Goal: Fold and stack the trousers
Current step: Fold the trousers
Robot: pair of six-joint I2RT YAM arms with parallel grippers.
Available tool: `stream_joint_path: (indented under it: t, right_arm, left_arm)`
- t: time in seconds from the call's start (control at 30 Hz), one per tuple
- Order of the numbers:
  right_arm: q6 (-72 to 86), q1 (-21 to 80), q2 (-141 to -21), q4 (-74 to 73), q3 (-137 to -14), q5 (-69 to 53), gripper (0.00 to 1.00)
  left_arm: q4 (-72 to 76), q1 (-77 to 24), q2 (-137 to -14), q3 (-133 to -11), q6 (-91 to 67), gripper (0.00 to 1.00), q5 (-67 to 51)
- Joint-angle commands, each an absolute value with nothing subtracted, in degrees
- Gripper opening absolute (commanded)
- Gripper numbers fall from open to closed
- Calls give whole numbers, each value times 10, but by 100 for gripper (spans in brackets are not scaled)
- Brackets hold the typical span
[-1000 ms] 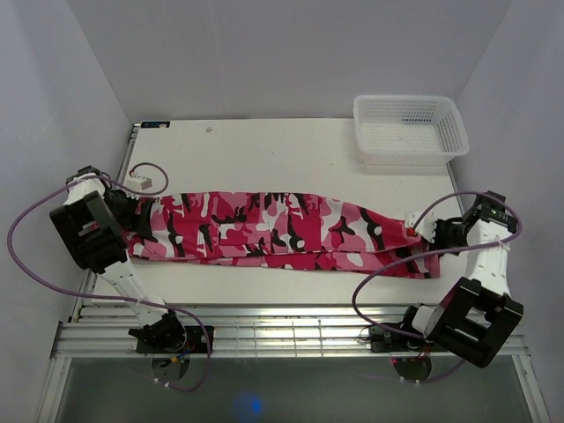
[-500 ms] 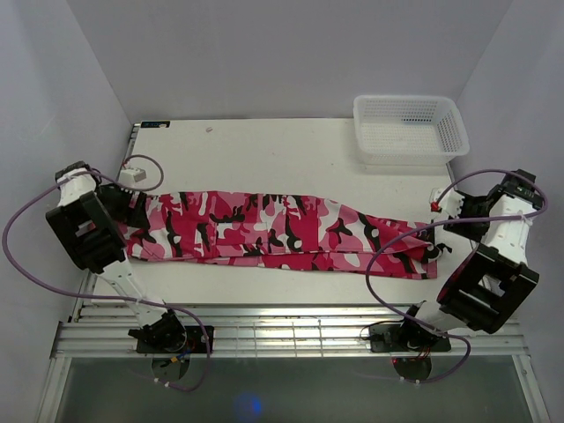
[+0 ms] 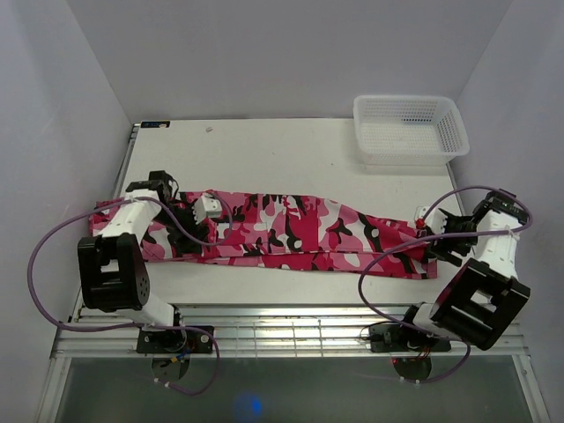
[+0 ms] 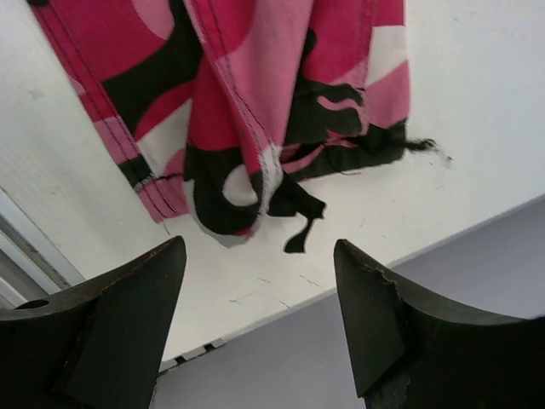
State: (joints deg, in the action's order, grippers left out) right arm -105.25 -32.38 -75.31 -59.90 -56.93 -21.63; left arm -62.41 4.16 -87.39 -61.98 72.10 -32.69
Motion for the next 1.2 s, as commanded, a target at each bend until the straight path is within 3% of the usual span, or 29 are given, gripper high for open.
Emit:
stream_joint_path:
  t: [0.0, 0.2, 0.43, 0.73, 0.83, 0.97, 1.17]
  right_arm:
    - [-1012, -302, -731, -585, -534, -229, 76]
    - [-948, -282, -737, -514, -496, -217, 71]
    - [-901, -278, -780, -487, -512, -222, 58]
    - [-896, -270, -786, -481, -514, -220, 27]
    - [-896, -270, -787, -483, -516, -221, 8]
    - [-896, -269, -787, -484, -518, -221, 8]
    - [-897, -267, -789, -489, -521, -220, 8]
  left_arm:
    - [-570, 23, -859, -585, 726, 77, -309]
    - [-542, -12, -863, -555, 723, 73, -291]
    - [-505, -42, -864, -520, 722, 64, -269]
    - [-474, -54, -847, -472, 753, 55, -238]
    - [-475, -55, -835, -461, 771, 54, -236]
    - [-482, -55, -803, -454, 793, 63, -246]
    - [-503, -55, -769, -454, 810, 64, -250]
